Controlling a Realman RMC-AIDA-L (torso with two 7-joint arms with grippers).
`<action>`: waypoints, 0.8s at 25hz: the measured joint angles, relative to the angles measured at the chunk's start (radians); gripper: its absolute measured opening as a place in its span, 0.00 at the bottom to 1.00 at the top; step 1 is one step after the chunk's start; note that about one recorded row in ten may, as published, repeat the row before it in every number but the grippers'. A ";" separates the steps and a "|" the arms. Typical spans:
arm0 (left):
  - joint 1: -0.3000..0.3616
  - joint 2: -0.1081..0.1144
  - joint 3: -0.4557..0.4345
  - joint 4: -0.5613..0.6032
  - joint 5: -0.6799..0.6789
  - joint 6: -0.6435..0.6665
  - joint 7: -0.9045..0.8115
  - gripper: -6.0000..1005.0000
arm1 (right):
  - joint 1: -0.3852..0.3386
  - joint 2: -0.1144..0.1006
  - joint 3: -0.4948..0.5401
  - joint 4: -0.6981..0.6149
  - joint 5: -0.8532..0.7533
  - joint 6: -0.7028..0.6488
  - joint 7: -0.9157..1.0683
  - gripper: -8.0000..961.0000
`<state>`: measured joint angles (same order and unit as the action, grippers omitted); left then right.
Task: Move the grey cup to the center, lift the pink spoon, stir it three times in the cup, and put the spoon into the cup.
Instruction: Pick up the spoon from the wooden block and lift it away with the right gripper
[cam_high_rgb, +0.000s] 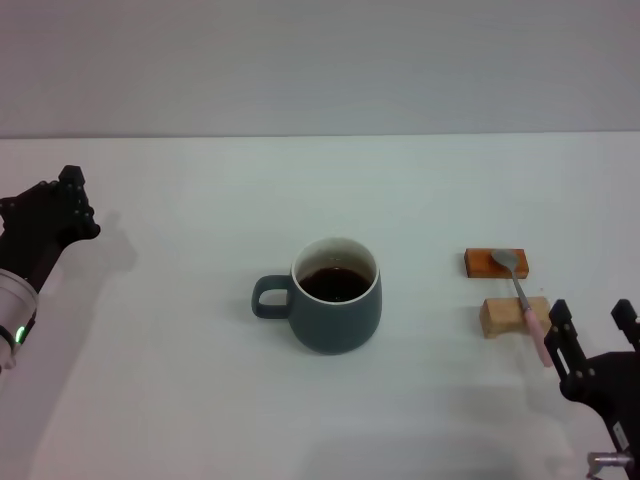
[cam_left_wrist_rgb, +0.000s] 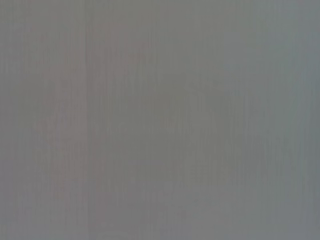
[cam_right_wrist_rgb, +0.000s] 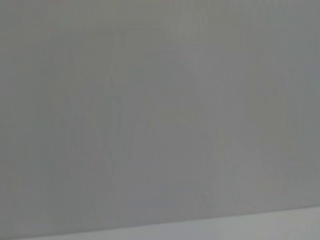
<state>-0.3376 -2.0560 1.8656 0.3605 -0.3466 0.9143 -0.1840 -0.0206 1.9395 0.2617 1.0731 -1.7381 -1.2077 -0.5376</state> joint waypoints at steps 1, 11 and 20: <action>0.000 0.000 0.000 0.000 0.000 0.001 0.000 0.00 | 0.003 0.000 -0.001 -0.009 0.000 0.010 0.004 0.68; -0.003 -0.004 0.000 0.000 0.000 0.005 0.000 0.00 | 0.034 -0.005 -0.010 -0.046 0.000 0.088 0.040 0.68; -0.008 -0.006 0.000 -0.007 0.000 0.005 0.000 0.00 | 0.069 -0.010 0.002 -0.082 0.001 0.145 0.093 0.68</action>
<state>-0.3452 -2.0616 1.8653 0.3534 -0.3470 0.9190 -0.1840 0.0480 1.9296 0.2635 0.9914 -1.7374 -1.0628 -0.4443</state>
